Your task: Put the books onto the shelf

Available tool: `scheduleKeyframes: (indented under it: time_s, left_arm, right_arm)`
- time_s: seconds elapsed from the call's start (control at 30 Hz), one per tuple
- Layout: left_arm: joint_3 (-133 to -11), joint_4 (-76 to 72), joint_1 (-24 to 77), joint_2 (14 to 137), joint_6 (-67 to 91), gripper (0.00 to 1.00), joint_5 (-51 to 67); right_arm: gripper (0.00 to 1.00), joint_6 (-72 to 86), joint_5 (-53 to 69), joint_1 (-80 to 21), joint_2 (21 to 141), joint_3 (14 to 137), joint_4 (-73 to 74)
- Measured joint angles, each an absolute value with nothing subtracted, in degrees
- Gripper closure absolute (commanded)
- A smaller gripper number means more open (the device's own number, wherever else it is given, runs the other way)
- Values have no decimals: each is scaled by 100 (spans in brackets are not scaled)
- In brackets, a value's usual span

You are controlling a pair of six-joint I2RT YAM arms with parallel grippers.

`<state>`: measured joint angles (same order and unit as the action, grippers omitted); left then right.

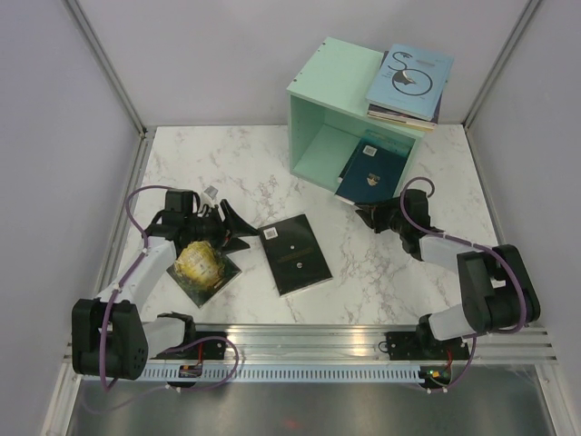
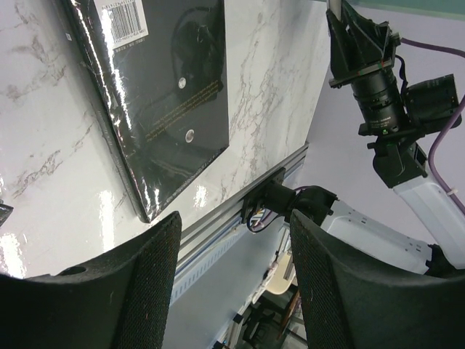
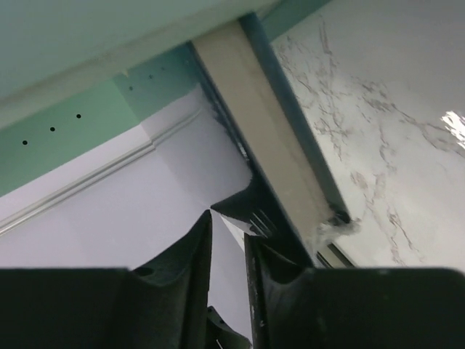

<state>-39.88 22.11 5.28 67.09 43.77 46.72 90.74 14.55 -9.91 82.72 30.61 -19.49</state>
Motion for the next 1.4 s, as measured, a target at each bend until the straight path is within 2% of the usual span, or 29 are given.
scheduleKeyframes:
  time_s: [0.1,0.43,1.0,1.13,1.23,1.27,1.4]
  left_arm:
    - [-3988,2211,528,6711,4377,36,4670]
    - [-3988,2211,526,6803,4375,36,4670]
    - [-3752,2132,521,6897,4359,37,4670]
    - [-3634,2123,521,6897,4359,37,4668]
    - [-3520,2102,521,6899,4362,37,4661]
    - [-3474,2099,521,6908,4362,37,4657]
    - [-3295,2091,521,7063,4362,36,4560]
  right_arm:
    - [80,9131,1448,-998,8475,3256,-2025]
    - [84,9240,1393,-1059,9037,3780,-2123]
    - [87,9666,707,-1118,9566,4499,-1876]
    - [81,9677,587,-1114,9616,4576,-1861]
    - [63,9568,558,-1116,9616,4578,-1863]
    - [54,9470,556,-1114,9616,4578,-1850]
    - [47,8838,624,-1087,9561,4606,-1610]
